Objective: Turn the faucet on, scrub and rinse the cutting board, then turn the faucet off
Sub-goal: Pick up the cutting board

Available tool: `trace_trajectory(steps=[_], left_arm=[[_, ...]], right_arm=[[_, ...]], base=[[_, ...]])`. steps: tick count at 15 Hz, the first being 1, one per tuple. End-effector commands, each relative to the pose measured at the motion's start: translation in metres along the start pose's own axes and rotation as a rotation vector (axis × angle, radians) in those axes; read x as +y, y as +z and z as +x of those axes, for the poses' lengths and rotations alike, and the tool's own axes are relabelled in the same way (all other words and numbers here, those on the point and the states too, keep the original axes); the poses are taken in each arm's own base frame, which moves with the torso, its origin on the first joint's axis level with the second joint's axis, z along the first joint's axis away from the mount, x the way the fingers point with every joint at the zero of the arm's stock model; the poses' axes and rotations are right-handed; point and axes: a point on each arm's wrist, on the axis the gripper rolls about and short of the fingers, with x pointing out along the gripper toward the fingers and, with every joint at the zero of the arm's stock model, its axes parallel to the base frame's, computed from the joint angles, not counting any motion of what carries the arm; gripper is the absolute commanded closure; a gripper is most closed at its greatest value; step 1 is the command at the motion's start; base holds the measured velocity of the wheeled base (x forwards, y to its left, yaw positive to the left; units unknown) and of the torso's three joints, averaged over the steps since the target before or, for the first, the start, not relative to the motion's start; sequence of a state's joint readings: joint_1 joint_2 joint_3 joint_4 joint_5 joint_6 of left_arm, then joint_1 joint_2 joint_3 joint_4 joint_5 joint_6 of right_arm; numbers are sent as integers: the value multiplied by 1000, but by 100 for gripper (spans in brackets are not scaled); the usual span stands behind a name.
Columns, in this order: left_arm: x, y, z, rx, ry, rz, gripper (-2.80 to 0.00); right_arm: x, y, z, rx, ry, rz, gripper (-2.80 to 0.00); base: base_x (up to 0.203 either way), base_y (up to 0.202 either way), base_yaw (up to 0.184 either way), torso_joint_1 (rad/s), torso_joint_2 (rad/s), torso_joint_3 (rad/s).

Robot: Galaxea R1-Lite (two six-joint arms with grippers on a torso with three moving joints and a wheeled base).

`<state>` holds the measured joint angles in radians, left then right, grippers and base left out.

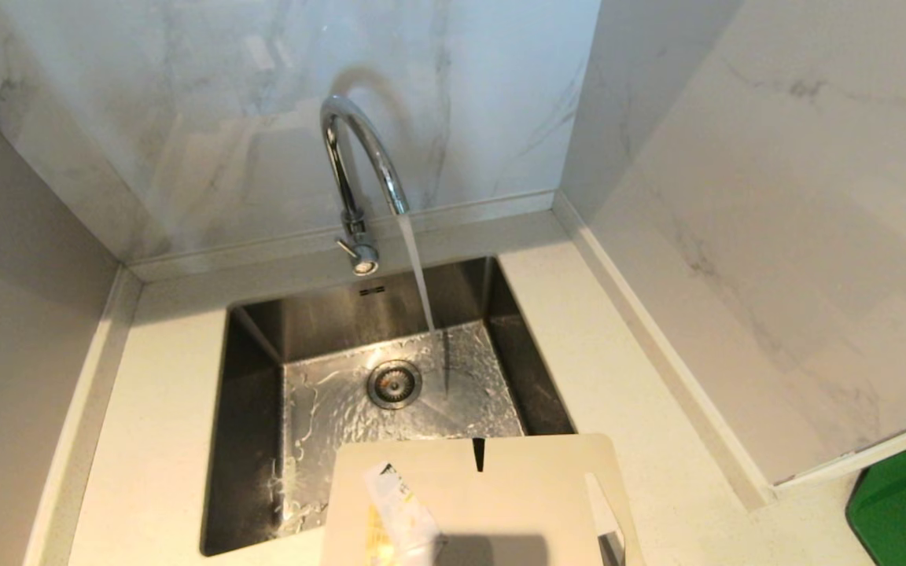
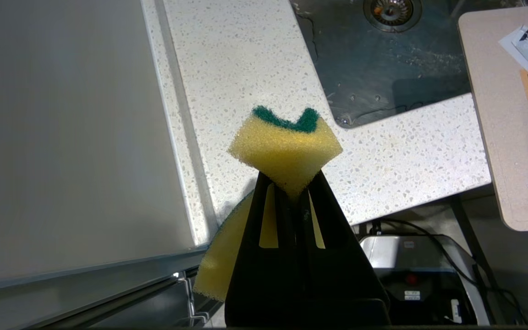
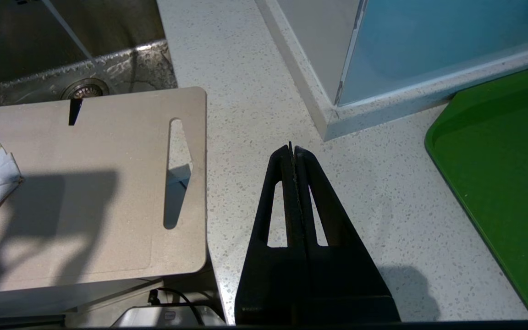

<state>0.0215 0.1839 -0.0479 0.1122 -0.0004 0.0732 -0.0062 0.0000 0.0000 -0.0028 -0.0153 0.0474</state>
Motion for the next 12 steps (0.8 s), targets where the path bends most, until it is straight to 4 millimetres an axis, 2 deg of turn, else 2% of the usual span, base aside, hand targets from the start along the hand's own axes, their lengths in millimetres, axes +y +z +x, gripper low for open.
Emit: trace_trajectory(steps=[1,7,12], left_arm=[[0,-2,-1,-19,2,-2,0],[-1,-8,-13,-182,8,-3,0],[0,-7,-12,-203,10,-78,0]], right_arm=[[0,0,0,0,0,0,0],[0,0,0,0,0,0,0],[0,0,0,0,0,0,0]], base=[[0,0,0,0,0,0],[0,0,0,0,0,0],[0,0,0,0,0,0]])
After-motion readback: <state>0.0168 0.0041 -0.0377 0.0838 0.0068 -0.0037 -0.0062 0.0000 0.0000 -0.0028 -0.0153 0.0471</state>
